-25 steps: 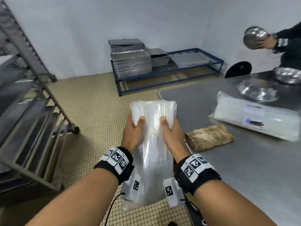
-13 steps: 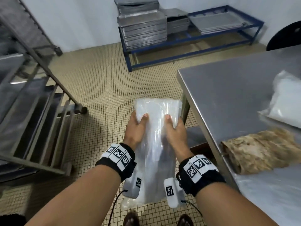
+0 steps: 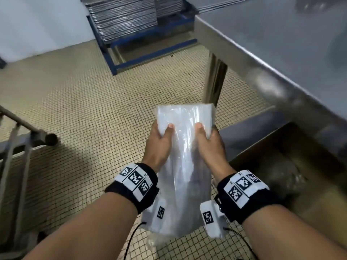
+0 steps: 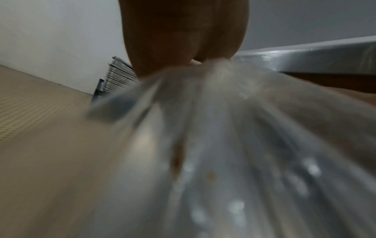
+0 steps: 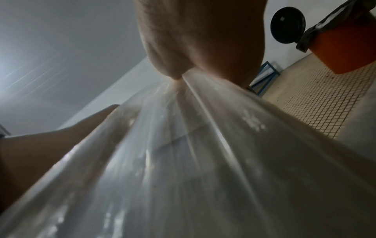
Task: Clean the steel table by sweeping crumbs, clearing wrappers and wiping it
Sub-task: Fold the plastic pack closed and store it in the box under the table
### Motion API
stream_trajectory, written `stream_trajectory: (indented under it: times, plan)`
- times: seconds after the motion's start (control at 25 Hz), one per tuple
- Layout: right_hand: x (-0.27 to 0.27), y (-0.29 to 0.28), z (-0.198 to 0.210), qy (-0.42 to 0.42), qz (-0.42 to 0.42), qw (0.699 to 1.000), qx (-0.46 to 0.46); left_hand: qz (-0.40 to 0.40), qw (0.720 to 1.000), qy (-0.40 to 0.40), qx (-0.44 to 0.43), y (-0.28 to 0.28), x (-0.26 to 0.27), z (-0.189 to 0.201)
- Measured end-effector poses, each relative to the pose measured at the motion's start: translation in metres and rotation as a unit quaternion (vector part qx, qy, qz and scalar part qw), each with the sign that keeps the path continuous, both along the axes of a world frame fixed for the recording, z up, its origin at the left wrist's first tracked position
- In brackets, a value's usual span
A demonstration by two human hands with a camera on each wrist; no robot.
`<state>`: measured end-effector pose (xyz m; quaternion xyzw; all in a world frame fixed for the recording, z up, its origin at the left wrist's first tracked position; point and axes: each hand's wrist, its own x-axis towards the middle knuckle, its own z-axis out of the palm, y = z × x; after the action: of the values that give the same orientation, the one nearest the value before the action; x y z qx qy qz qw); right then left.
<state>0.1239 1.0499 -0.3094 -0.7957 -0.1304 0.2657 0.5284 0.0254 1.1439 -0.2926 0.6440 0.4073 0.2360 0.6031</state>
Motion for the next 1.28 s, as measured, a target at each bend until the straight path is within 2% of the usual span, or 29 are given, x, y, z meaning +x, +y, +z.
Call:
stream_trajectory:
  times: [0.2,0.52,0.76,0.96,1.04,1.16,1.28]
  plan:
    - [0.03,-0.012,-0.054,-0.051,-0.032,0.998,0.02,-0.058,0.998,-0.006,0.039,0.005,0.036,-0.065]
    - [0.059,-0.034,-0.09,-0.111,-0.128,0.985,0.043,-0.145,0.983,-0.058,0.099,-0.001,0.082,-0.106]
    - [0.065,-0.072,-0.07,-0.131,-0.193,0.97,0.065,-0.208,0.968,-0.086,0.112,-0.028,0.109,-0.087]
    - [0.081,-0.116,-0.038,-0.153,-0.261,0.951,0.065,-0.279,0.949,-0.098,0.111,-0.063,0.146,-0.053]
    - [0.089,-0.14,-0.025,-0.137,-0.29,0.945,0.058,-0.305,0.941,-0.108,0.1,-0.083,0.162,-0.04]
    - [0.096,-0.172,-0.01,-0.109,-0.308,0.945,0.006,-0.346,0.923,-0.132,0.1,-0.114,0.185,-0.027]
    - [0.099,-0.2,-0.004,-0.13,-0.315,0.94,0.014,-0.391,0.897,-0.171,0.115,-0.138,0.201,-0.022]
